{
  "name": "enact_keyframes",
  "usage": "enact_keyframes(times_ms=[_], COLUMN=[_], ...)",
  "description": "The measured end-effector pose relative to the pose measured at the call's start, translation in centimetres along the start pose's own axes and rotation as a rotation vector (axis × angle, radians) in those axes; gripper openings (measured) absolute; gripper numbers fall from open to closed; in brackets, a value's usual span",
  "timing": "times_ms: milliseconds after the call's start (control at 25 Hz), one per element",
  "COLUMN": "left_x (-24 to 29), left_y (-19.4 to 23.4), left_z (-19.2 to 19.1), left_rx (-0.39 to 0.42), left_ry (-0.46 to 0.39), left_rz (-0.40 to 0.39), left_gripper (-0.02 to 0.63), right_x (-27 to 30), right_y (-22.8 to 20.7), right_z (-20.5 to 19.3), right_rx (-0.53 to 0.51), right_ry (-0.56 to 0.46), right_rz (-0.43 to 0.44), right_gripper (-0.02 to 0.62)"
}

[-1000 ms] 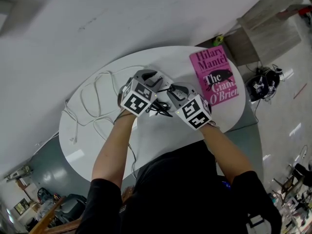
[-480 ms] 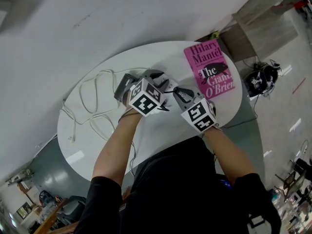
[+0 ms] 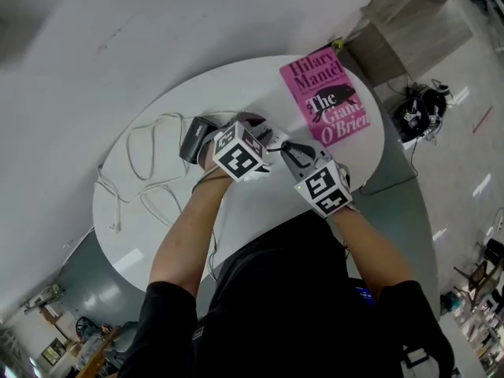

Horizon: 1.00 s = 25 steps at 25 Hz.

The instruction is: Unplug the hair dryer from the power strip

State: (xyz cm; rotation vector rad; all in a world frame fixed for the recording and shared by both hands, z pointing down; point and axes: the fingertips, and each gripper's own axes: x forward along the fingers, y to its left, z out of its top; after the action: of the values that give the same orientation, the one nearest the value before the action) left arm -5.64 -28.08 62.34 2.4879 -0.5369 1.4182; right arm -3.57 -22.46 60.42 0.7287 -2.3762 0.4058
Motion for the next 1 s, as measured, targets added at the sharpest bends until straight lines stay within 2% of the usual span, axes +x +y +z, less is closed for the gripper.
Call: enact_keyframes(times_ms=[200, 440, 840, 1000], left_x=[0.66, 0.73, 0.77, 0.7], left_y=[0.02, 0.16, 0.42, 0.68], left_z=[-0.6, -0.56, -0.42, -0.45], left_rx=[-0.001, -0.018, -0.027, 0.008], left_ry=[0.039, 0.042, 0.05, 0.059], left_rz=[-0.03, -0.049, -0.039, -0.025], left_gripper=[0.115, 0.114, 0.105, 0.103], right_x=[0.23, 0.4, 0.42, 0.93], right_y=[-0.01, -0.14, -0.21, -0.2], right_z=[0.0, 0.15, 0.6, 0.87], right_rx=[0.008, 0.003, 0.012, 0.022], right_ry=[0.0, -0.009, -0.009, -0.004], right_rz=[0.002, -0.004, -0.007, 0.001], right_gripper=[0.075, 0.074, 0.067, 0.067])
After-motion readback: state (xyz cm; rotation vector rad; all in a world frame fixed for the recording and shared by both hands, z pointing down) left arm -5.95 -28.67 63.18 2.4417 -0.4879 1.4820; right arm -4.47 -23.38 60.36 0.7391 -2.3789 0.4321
